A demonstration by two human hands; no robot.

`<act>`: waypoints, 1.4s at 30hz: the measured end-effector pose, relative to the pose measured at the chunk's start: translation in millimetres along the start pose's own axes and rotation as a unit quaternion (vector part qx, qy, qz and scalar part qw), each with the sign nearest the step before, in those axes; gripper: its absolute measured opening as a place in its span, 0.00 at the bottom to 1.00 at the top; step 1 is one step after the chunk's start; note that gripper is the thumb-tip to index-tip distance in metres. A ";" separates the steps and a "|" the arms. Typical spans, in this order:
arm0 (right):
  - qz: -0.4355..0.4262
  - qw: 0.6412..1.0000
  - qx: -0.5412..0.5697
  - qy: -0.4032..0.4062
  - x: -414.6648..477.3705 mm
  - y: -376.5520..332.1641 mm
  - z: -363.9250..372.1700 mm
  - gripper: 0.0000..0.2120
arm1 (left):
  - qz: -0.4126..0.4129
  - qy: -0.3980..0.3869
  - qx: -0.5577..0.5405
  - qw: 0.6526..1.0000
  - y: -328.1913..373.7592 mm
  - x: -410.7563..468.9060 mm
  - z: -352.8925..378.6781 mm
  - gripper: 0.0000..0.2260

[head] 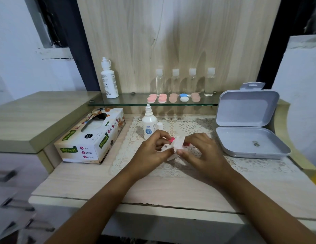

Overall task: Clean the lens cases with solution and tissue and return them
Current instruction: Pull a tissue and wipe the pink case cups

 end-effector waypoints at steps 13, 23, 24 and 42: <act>0.182 0.928 0.317 0.079 -5.0 19.1 -8.3 0.04 | 0.018 0.011 -0.026 0.999 -0.3 0.7 -3.5 0.11; 0.196 0.967 0.134 0.096 -9.0 26.5 -26.6 0.06 | -0.017 0.008 0.221 0.975 -19.5 4.9 -1.1 0.09; 0.180 0.981 0.039 0.060 -7.8 24.7 -22.8 0.09 | -0.012 -0.012 0.258 0.966 -20.6 4.7 2.9 0.11; 0.061 0.993 -0.091 -0.037 0.3 15.4 7.4 0.06 | 0.019 -0.045 0.358 0.932 -23.6 6.1 12.5 0.11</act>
Point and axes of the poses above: each hand's wrist, its own x-axis towards the middle knuckle, its own z-axis out of the palm, y = z × x, the point moved 8 cm from there along x, towards the middle knuckle, and after that the axes turned 13 degrees about x, right-handed, at the moved point
